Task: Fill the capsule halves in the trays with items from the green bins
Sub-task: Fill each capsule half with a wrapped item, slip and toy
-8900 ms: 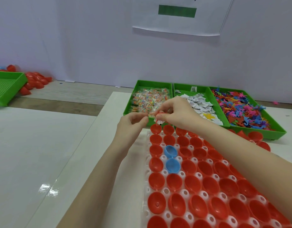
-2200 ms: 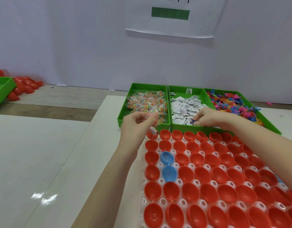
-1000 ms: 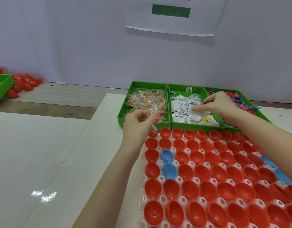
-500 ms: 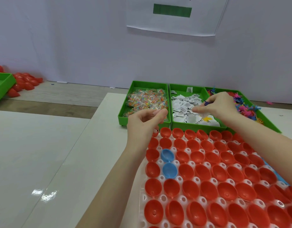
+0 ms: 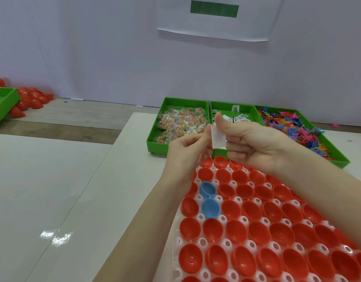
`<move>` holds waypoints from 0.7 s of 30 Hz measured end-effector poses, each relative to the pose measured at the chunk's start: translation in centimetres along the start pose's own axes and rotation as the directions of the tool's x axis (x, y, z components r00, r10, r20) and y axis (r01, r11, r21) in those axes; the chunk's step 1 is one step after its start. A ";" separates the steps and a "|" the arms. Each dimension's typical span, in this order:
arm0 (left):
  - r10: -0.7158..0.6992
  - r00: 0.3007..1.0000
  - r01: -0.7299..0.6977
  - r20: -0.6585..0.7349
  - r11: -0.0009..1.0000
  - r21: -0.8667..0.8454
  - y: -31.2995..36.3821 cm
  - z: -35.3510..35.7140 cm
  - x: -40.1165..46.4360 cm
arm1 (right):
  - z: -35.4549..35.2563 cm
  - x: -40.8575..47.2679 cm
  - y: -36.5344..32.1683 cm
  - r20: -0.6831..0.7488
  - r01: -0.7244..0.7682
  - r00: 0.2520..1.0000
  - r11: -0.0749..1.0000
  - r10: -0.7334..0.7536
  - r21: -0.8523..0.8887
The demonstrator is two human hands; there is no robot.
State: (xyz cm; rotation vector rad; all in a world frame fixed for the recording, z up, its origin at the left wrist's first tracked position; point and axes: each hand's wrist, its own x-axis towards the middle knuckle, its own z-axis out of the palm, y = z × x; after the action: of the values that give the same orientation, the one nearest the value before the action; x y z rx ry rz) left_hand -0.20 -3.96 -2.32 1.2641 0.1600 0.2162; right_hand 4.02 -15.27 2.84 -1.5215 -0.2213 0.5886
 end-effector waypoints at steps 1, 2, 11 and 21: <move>-0.036 0.998 0.039 0.048 0.998 -0.057 0.2 0.1 0.0 | 0.2 0.0 0.0 -0.038 0.030 0.999 0.999 -0.031 -0.037; -0.066 0.993 0.078 0.096 0.989 -0.122 0.5 0.1 0.0 | 0.4 0.0 0.1 -0.093 0.057 0.994 0.997 -0.062 -0.053; 0.032 0.997 -0.024 0.069 0.993 -0.114 1.4 -0.3 -0.2 | 0.8 -0.5 -0.3 -0.149 0.144 0.979 0.990 -0.142 0.005; 0.098 0.991 -0.097 -0.089 0.995 0.019 1.7 -0.8 0.0 | -1.2 -1.5 -1.0 -0.013 0.398 0.898 0.824 -0.441 -0.403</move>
State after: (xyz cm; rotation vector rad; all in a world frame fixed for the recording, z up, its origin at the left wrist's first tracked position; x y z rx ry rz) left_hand -0.52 -2.69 -0.90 1.2784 0.1770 0.3568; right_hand 3.53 -17.03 4.06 -1.8115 -0.6069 0.1051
